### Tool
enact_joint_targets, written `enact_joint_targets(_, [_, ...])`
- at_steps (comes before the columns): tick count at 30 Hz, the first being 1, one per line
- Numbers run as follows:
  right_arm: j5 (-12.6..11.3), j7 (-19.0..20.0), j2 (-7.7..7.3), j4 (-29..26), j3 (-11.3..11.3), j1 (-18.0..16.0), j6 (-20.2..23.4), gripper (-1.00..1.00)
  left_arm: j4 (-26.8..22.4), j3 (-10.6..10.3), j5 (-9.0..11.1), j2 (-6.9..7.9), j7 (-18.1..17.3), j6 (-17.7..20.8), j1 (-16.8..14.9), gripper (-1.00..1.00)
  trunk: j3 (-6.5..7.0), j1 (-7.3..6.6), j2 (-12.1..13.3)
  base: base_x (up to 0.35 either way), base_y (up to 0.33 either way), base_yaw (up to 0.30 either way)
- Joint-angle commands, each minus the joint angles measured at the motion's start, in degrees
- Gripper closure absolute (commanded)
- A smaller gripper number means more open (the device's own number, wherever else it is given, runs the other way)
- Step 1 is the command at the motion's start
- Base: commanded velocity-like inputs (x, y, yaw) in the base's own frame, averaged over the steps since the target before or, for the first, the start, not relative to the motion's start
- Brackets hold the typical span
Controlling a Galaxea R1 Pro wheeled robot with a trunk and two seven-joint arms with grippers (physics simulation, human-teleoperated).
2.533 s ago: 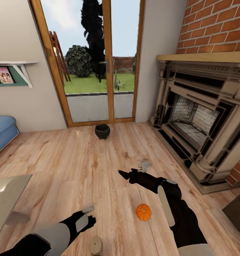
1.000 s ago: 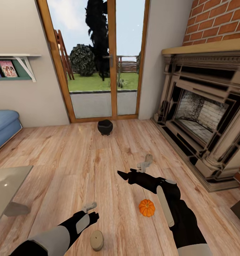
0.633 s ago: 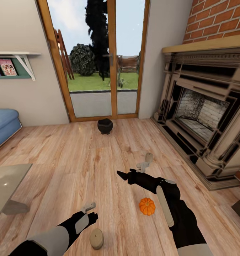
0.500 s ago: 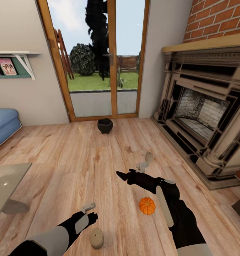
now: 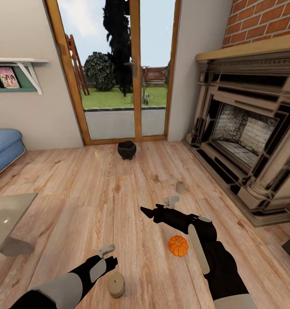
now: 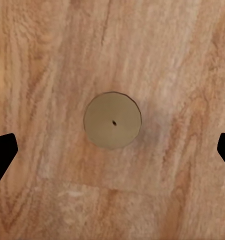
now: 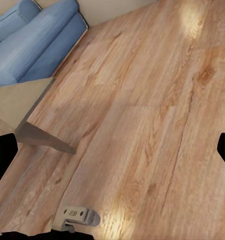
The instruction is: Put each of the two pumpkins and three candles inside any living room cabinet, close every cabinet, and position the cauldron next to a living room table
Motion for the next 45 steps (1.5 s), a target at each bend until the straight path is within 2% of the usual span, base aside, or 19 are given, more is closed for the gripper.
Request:
enact_joint_targets(1, [-0.01, 0.0, 0.0, 0.0, -0.01, 0.0, 0.0, -1.0, -0.03, 0.0, 0.01, 0.09, 0.0, 0.07, 0.0, -1.0, -0.18, 0.23, -0.42, 0.0, 0.0, 0.0])
enact_joint_targets(6, [-0.01, 0.0, 0.0, 0.0, -0.01, 0.0, 0.0, -1.0, -0.14, 0.16, 0.09, 0.3, 0.14, 0.75, 0.0, -1.0, -1.08, 1.32, -2.42, 0.0, 0.0, 0.0])
enact_joint_targets(9, [-0.01, 0.0, 0.0, -0.02, 0.03, 0.0, 0.0, -1.0, -0.3, 0.34, 0.1, 0.32, 0.24, 3.49, -0.03, -1.0, -1.62, 1.98, -3.62, 0.0, 0.0, 0.0])
enact_joint_targets(12, [-0.01, 0.0, 0.0, -0.04, 0.03, 0.01, 0.0, -1.0, -1.45, 0.41, 0.0, 0.21, 0.37, 11.91, -0.54, -1.0, -2.16, 2.64, -4.83, 0.0, 0.0, 0.0])
enact_joint_targets(13, [-0.01, 0.0, 0.0, 0.0, -0.02, 0.01, 0.0, -1.0, -8.19, 0.04, -0.59, 0.12, 2.89, 21.77, -1.16, -1.0, -2.34, 2.86, -5.23, 0.0, 0.0, 0.0])
enact_joint_targets(14, [-0.03, 0.0, 0.0, 0.0, -0.02, 0.0, 0.0, -1.0, -9.2, -0.01, -0.62, 0.08, 4.6, 22.36, -1.18, -1.0, -2.52, 3.08, -5.63, 0.0, 0.0, 0.0])
enact_joint_targets(15, [-0.03, 0.0, 0.0, 0.0, -0.02, 0.0, 0.0, -1.0, -9.63, -0.02, -0.63, 0.04, 5.58, 22.57, -1.19, -1.0, -2.7, 3.3, -6.03, 0.0, 0.0, 0.0])
enact_joint_targets(16, [-0.05, 0.0, 0.0, 0.0, -0.02, 0.0, 0.0, -1.0, -10.79, -0.06, -0.61, -0.07, 8.76, 23.0, -1.21, -1.0, -2.88, 3.52, -6.43, 0.0, 0.0, 0.0])
enact_joint_targets(17, [-0.09, 0.0, 0.05, 0.06, 0.02, 0.02, -0.04, -1.0, -12.58, -0.08, -0.51, -0.41, 14.15, 23.35, -1.27, -1.0, -3.06, 3.74, -6.83, 0.0, 0.0, 0.0])
enact_joint_targets(20, [-0.08, 0.0, 0.08, 0.35, 0.05, 0.02, -0.07, -1.0, -13.25, -0.09, -0.44, -0.79, 16.32, 23.45, -1.26, -1.0, -3.6, 4.4, -8.04, 0.0, 0.0, 0.0])
enact_joint_targets(36, [-0.01, 0.0, 0.05, 0.53, 0.06, 0.02, -0.09, -1.0, -14.0, -0.15, -0.51, -1.13, 17.75, 23.0, -1.26, -1.0, -6.47, 7.91, -14.45, 0.0, 0.0, 0.0])
enact_joint_targets(45, [-0.01, 0.0, 0.03, 0.53, 0.06, 0.01, -0.24, -1.0, -16.8, -0.18, -0.51, -1.42, 17.77, 22.47, -1.23, -1.0, -8.08, 9.89, -18.06, 0.0, 0.0, 0.0])
